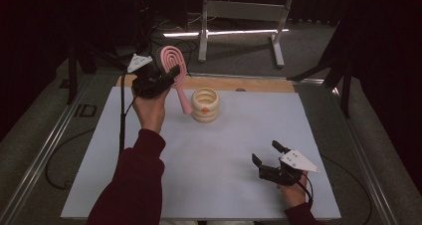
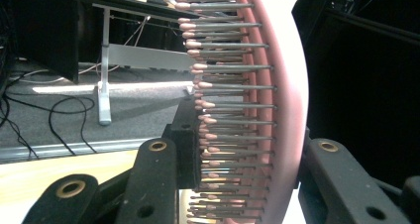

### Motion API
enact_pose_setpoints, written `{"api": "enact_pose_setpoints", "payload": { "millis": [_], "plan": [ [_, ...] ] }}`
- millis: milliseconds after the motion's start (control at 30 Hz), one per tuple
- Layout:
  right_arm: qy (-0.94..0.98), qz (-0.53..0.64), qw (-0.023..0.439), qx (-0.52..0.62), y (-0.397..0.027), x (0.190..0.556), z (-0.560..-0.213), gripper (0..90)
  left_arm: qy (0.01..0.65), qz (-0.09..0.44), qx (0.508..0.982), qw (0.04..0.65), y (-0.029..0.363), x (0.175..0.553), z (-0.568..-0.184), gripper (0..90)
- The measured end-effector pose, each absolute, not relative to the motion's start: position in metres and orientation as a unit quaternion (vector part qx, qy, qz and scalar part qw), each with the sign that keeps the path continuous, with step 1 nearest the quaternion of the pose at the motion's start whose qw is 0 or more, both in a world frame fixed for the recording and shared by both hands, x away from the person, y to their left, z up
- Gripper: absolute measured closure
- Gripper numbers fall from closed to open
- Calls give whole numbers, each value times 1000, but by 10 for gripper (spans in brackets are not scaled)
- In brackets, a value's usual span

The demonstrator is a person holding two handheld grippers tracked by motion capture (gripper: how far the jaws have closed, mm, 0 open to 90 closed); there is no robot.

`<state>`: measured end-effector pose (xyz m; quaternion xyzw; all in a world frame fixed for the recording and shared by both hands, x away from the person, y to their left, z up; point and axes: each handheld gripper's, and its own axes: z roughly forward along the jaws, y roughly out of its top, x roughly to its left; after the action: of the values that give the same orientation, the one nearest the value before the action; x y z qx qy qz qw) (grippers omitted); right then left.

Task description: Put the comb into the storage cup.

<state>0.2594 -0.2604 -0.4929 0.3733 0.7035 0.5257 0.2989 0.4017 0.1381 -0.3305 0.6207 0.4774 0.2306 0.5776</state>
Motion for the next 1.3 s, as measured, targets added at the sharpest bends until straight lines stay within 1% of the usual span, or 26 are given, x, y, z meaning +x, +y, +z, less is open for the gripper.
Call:
{"api": "enact_pose_setpoints", "payload": {
  "millis": [567,1300],
  "plan": [
    [706,523,297,375,-260,261,-494,133,466,230,636,570,126,414,-333,643],
    [704,522,300,377,-263,261,-493,136,462,229,641,569,107,429,-331,643]
  ]
}}
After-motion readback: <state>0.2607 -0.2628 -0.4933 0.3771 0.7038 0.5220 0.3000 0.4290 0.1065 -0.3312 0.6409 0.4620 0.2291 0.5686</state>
